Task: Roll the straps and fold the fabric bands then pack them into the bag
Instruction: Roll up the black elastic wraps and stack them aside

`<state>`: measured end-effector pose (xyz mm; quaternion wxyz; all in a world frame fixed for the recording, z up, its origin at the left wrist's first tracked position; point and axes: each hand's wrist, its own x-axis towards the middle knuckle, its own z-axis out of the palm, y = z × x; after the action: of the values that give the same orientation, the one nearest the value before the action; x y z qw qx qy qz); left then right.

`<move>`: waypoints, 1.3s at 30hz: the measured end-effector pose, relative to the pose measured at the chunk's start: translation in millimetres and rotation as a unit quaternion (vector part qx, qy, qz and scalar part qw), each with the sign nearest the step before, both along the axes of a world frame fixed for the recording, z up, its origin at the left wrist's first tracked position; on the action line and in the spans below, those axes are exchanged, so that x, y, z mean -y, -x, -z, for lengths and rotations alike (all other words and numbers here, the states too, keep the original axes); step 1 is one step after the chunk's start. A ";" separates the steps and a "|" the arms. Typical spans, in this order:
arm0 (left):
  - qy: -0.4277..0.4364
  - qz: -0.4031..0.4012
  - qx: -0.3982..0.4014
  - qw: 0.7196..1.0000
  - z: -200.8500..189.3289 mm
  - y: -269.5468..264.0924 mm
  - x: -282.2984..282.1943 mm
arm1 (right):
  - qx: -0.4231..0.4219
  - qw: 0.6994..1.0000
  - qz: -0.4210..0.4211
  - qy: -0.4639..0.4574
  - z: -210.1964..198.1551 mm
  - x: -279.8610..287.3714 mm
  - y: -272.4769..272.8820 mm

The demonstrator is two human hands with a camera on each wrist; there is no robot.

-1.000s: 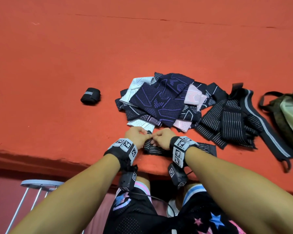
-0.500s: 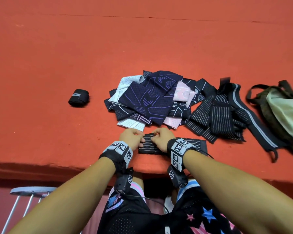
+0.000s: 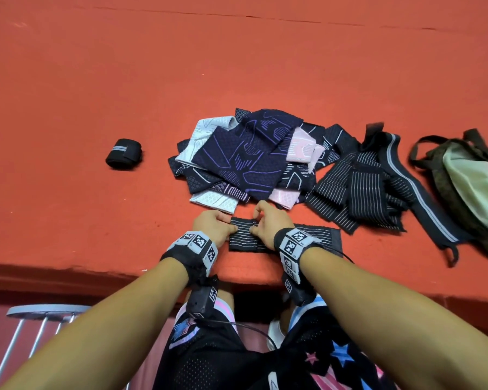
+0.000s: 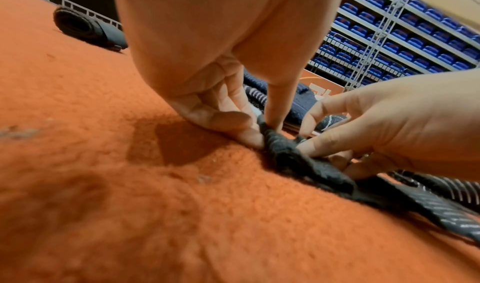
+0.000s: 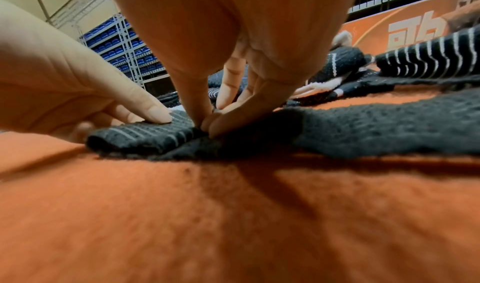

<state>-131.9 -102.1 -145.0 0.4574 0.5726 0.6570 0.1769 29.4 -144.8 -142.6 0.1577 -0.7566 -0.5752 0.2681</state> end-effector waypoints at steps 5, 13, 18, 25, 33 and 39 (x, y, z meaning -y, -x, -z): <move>0.008 0.001 -0.017 1.000 0.9 -3.0 -0.8 | -0.033 0.999 0.000 -0.006 1.0 3.2 -8.5; -0.030 0.003 -0.005 1.000 -20.7 -2.5 -2.4 | -0.075 0.997 0.003 0.019 -4.3 -0.6 -0.2; -0.042 0.011 0.012 0.999 -33.7 5.1 -4.3 | -0.133 0.991 0.008 0.033 -4.1 -5.2 24.5; -0.007 0.025 0.049 0.998 -29.4 -1.9 -2.2 | -0.266 0.956 0.068 0.108 -32.7 -7.1 13.0; 0.022 0.072 0.073 0.994 -22.0 -31.5 11.4 | -0.178 0.981 0.061 0.042 -23.5 8.3 -22.5; -0.031 0.049 0.042 0.997 -13.2 -20.5 11.9 | -0.041 0.998 0.021 0.035 -17.7 17.5 -29.9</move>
<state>-111.4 -114.0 -131.8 0.4742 0.6102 0.6028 0.1985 59.3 -162.3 -125.0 0.1603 -0.7621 -0.5423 0.3152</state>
